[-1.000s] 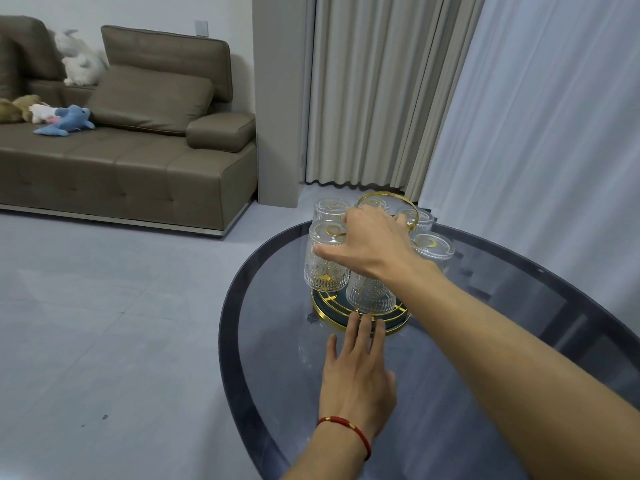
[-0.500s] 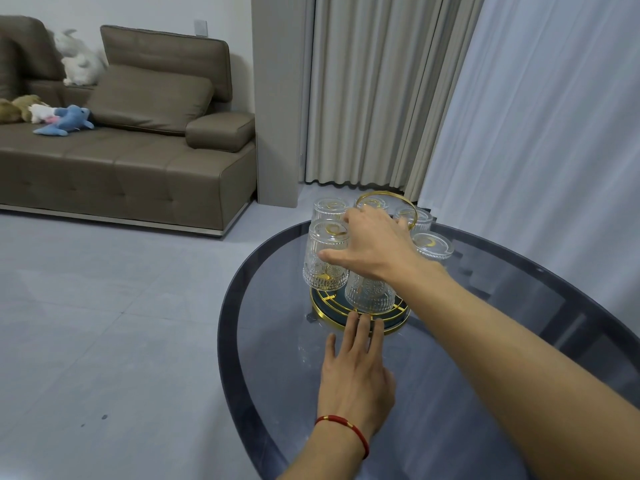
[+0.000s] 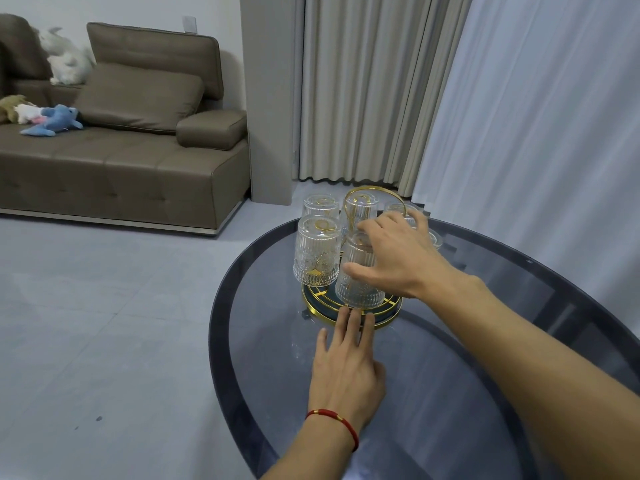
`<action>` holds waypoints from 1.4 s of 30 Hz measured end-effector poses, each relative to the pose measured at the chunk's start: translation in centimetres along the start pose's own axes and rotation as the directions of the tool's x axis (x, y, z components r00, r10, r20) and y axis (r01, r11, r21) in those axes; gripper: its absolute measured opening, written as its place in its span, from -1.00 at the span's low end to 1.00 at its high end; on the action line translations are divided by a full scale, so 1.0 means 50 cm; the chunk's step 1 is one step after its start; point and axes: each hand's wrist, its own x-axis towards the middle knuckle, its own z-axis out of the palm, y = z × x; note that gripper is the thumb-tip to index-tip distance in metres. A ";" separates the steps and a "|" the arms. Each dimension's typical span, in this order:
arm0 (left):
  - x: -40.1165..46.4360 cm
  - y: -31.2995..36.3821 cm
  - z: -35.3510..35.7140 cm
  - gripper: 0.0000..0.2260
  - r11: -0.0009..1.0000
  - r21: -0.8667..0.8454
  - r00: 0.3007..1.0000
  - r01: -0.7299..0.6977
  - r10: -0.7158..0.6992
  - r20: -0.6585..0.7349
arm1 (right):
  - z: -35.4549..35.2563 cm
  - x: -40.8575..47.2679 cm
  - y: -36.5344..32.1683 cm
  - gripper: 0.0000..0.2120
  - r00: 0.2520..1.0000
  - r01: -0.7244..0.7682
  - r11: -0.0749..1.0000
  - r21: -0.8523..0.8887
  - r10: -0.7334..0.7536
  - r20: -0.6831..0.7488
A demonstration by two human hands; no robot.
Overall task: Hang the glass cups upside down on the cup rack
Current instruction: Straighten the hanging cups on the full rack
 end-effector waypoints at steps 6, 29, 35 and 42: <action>-0.001 0.004 -0.005 -0.37 1.000 -0.013 1.000 0.003 -0.003 0.000 | -0.007 -0.013 0.020 -0.27 0.999 0.034 0.994 0.107 -0.030 -0.045; 0.001 0.003 -0.005 -0.36 1.000 -0.009 1.000 -0.005 0.005 0.001 | -0.004 -0.020 0.021 -0.16 0.991 0.123 0.974 0.189 -0.113 -0.065; 0.002 0.001 -0.003 -0.36 1.000 -0.007 1.000 -0.006 0.006 0.004 | 0.000 -0.021 0.025 -0.15 0.990 0.123 0.966 0.229 -0.104 -0.091; -0.001 0.001 -0.002 -0.36 1.000 -0.021 1.000 -0.004 0.004 -0.016 | -0.010 -0.033 0.030 -0.31 0.986 0.139 0.953 0.268 -0.109 -0.124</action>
